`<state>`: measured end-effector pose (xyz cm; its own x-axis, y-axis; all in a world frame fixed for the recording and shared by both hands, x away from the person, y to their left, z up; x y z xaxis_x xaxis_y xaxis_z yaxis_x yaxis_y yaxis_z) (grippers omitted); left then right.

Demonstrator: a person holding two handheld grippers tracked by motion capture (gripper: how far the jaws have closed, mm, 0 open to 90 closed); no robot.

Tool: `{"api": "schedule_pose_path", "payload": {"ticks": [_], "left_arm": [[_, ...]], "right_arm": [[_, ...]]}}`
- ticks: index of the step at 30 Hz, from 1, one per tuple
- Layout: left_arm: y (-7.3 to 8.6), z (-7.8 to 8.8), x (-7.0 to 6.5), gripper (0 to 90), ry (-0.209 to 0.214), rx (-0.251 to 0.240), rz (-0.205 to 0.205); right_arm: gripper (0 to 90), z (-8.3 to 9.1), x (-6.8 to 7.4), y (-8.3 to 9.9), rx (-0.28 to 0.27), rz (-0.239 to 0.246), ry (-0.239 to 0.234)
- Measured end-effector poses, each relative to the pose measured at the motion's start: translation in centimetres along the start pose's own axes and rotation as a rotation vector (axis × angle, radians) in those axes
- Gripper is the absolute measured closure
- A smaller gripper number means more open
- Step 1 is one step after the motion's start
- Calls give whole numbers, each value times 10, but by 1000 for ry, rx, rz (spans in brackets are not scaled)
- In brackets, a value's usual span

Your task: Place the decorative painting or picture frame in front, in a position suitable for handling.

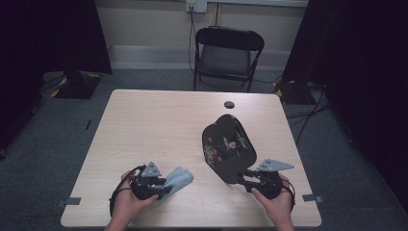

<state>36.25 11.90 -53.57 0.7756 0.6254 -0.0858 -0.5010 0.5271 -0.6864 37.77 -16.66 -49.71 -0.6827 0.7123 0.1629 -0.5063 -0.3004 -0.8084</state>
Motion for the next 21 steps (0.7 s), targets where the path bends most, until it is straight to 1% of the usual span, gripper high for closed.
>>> {"api": "schedule_pose_path", "payload": {"ticks": [1, 5, 7, 8, 10, 11, 14, 17, 21], "left_arm": [[-1, 1, 0, 556, 2, -3, 1], [-4, 2, 1, 525, 20, -18, -21], [-4, 2, 2, 520, 20, -19, -29], [-3, 3, 4, 517, 13, -13, -33], [-1, 2, 4, 515, 21, -8, -33], [3, 0, 4, 516, 18, 12, -35], [6, -2, 2, 516, 17, 24, -37], [13, -5, 0, 517, 10, 64, -50], [13, -5, 1, 539, 8, 63, -44]], "right_arm": [[587, -1, 0, 0, 1, 2, 0], [628, -2, 0, -1, -7, -5, -5], [641, -2, 0, -2, -8, -4, -4], [648, -2, 0, -2, -9, -5, -3], [664, -3, 1, -2, -8, -2, -4], [679, -3, 1, -2, -9, -1, -3], [692, -3, 1, -2, -13, -4, 2], [742, -2, 0, -3, -20, -7, -2], [780, -3, 3, -3, -25, -4, -5]]}}
Point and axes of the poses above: each handheld gripper's, and its own axes: z roughly backward along the jaws, y roughly out of its underside, x roughly to its left, the point moved 9 cm from there along -z, roughly forward along the jaws, and after that the axes turned 1 degree about -z, right-handed, at the moved point
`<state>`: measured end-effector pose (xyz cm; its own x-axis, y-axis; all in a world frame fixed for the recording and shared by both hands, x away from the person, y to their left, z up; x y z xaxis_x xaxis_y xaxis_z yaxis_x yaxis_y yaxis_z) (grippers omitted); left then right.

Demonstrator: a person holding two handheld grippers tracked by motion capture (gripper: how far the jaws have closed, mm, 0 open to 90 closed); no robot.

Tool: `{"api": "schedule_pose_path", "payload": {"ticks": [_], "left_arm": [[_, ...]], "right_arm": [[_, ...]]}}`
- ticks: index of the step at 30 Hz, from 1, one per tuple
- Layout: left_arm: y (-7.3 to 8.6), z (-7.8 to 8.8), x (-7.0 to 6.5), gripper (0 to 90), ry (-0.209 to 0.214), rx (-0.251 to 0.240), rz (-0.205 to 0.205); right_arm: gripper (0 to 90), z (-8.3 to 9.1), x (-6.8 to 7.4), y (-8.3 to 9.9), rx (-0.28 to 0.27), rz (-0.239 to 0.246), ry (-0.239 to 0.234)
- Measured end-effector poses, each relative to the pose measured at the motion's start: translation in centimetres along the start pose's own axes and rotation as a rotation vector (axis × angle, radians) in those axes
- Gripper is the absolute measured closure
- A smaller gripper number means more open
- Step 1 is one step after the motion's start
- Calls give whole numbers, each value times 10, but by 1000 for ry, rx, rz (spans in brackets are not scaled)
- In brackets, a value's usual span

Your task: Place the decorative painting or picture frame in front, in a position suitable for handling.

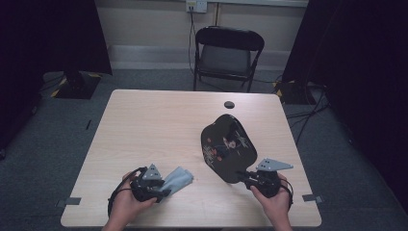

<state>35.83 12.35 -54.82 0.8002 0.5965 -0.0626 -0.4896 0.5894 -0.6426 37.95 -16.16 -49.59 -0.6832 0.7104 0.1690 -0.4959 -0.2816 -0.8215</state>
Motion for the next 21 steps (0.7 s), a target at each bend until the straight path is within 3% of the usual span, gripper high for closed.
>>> {"api": "schedule_pose_path", "payload": {"ticks": [6, 8, 16, 21], "left_arm": [[0, 0, -2, 556, -24, 0, 11], [0, 0, -2, 560, -29, 3, -3], [0, 0, -7, 718, 0, 14, -15], [-2, -1, -11, 757, -18, 25, 14]], "right_arm": [[784, 0, 0, 0, -5, -28, 6], [784, 0, 0, 0, -4, -27, 9], [785, -1, 1, 0, -5, -36, 12], [786, -1, 1, 0, -3, -37, 18]]}}
Point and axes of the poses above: each handheld gripper's, and its own axes: z roughly backward along the jaws, y roughly out of its underside, x roughly to its left, the point moved 9 cm from there along -z, roughly forward along the jaws, and after that the axes turned 1 degree about -z, right-handed, at the moved point
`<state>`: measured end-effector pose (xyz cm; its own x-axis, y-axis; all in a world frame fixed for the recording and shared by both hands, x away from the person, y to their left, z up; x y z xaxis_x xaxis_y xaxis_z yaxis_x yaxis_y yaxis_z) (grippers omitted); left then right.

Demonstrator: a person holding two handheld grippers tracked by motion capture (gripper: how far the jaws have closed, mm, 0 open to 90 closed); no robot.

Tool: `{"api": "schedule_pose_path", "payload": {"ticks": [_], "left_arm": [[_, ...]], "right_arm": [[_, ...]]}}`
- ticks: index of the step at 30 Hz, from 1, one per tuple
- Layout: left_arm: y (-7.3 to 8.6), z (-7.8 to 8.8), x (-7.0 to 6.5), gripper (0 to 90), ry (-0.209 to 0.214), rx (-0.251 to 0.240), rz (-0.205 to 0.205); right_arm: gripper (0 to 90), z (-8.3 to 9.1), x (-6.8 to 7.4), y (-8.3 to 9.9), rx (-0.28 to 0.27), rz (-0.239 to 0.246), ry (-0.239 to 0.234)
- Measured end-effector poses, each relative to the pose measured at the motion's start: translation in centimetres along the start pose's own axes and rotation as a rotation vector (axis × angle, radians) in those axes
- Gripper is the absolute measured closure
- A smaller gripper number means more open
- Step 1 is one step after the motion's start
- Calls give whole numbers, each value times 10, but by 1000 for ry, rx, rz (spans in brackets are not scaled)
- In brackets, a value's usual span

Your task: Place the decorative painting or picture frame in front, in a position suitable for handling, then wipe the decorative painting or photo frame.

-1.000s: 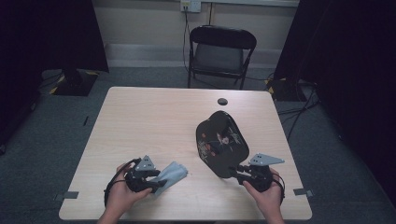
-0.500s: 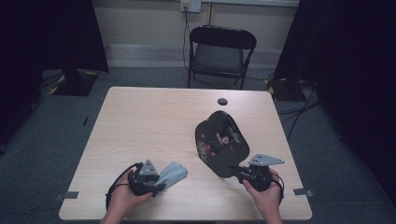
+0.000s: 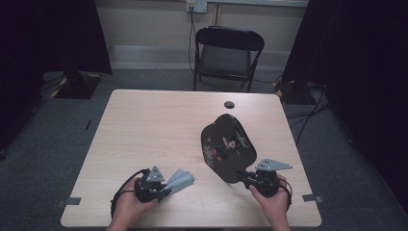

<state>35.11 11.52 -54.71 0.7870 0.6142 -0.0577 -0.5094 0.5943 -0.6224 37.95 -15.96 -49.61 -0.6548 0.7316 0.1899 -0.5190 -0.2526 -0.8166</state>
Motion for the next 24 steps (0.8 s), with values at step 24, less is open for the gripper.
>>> {"api": "schedule_pose_path", "payload": {"ticks": [24], "left_arm": [[-11, 10, 10, 792, -1, -63, 159]], "right_arm": [[787, -2, 3, 0, 3, -11, -10]]}}
Point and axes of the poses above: each handheld gripper's, and its own axes: z roughly backward along the jaws, y roughly out of its underside, x roughly to its left, the point moved 9 cm from there along -z, roughly forward along the jaws, and after that the axes turned 1 degree about -z, right-handed, at the moved point
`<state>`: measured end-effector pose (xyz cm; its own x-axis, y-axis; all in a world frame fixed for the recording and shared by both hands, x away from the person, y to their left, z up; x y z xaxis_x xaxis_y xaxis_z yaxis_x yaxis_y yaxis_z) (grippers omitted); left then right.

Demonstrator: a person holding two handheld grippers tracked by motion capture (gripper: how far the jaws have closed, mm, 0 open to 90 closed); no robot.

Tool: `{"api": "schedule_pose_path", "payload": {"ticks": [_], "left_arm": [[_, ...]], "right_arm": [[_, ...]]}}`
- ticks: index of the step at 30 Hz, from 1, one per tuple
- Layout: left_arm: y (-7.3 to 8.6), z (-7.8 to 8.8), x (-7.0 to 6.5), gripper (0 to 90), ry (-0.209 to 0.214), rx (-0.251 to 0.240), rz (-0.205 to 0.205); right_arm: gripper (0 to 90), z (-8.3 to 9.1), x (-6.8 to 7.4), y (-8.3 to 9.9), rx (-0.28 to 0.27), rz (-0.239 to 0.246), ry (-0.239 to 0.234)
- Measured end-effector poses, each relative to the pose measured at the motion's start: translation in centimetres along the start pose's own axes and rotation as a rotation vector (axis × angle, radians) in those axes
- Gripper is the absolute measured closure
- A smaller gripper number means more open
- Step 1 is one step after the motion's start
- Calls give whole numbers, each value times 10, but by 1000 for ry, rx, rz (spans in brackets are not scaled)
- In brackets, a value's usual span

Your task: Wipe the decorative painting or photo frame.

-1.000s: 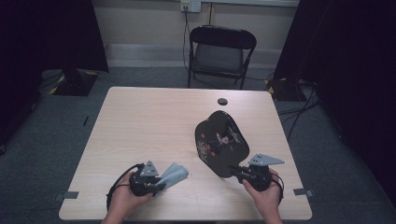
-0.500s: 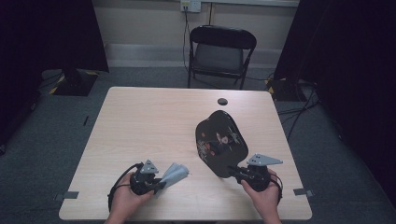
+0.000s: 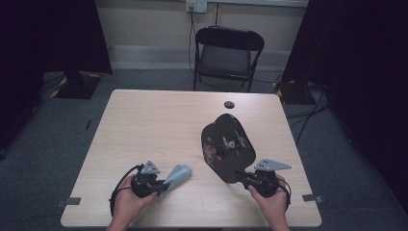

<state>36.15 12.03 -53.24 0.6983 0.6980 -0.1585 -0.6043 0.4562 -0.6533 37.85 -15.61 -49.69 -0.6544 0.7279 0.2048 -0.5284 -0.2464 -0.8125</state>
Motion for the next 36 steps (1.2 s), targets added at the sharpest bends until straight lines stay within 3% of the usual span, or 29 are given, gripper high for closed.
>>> {"api": "schedule_pose_path", "payload": {"ticks": [14, 23, 27, 36], "left_arm": [[-27, 6, -5, 793, 33, -40, 12], [-47, 15, -1, 794, 9, -56, 17], [-58, 20, -2, 794, 2, -62, 0], [-78, 27, -2, 794, -17, -108, 1]], "right_arm": [[788, 0, -1, 0, -2, -8, 10], [788, -1, 0, 1, 2, -4, 7], [789, -1, 0, 1, 11, 0, 5], [791, -1, 0, 0, 13, 1, -1]]}}
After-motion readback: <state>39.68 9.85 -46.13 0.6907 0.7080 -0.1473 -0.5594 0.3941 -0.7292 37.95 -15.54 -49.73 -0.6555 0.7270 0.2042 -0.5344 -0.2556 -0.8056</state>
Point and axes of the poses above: each handheld gripper's, and its own axes: z roughly backward along the jaws, y roughly out of its underside, x roughly to its left, the point moved 9 cm from there along -z, roughly forward along the jaws, and after that the axes turned 1 degree about -z, right-handed, at the moved point
